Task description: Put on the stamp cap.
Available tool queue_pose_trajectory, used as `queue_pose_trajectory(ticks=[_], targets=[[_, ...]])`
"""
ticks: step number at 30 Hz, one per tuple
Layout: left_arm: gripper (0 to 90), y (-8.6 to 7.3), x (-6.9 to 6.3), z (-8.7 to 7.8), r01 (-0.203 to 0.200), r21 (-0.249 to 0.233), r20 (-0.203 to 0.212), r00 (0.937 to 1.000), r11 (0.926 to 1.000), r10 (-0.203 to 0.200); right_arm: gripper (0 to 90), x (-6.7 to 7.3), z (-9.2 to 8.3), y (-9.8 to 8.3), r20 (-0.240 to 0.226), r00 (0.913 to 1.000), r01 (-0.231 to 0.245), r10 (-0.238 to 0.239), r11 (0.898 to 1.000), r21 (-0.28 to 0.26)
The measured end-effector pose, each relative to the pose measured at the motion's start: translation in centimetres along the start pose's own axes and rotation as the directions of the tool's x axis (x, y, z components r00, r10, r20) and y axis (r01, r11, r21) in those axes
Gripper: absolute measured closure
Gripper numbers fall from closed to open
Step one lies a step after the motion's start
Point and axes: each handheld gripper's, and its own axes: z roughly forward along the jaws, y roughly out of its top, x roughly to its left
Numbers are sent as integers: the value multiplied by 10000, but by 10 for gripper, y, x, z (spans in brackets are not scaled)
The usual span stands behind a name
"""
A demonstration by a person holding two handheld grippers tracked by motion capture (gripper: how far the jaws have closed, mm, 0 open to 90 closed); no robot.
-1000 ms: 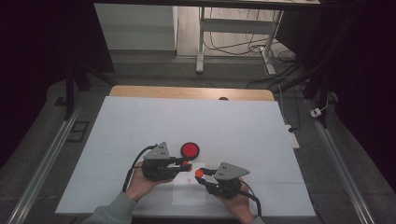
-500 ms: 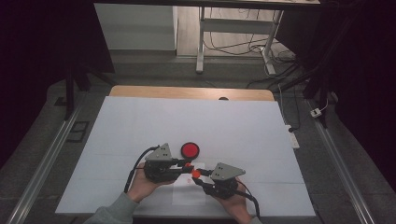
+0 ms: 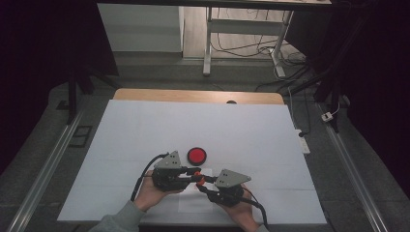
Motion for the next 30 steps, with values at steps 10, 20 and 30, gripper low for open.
queue_pose_trajectory(ticks=[10, 20, 30], targets=[[726, -2, 0, 4, -6, 155, -43, 10000, 9999, 7, 640, 0, -1, 0, -17, 10000, -19, 19, 10000, -75], [726, -2, 0, 5, -7, 180, -25, 10000, 9998, 8, 640, 0, -1, 1, -22, 10000, -42, 41, 9999, -114], [727, -3, 0, 5, 0, 195, -38, 10000, 9998, 1, 640, 0, -1, 0, -3, 10000, -57, 57, 9999, -104]])
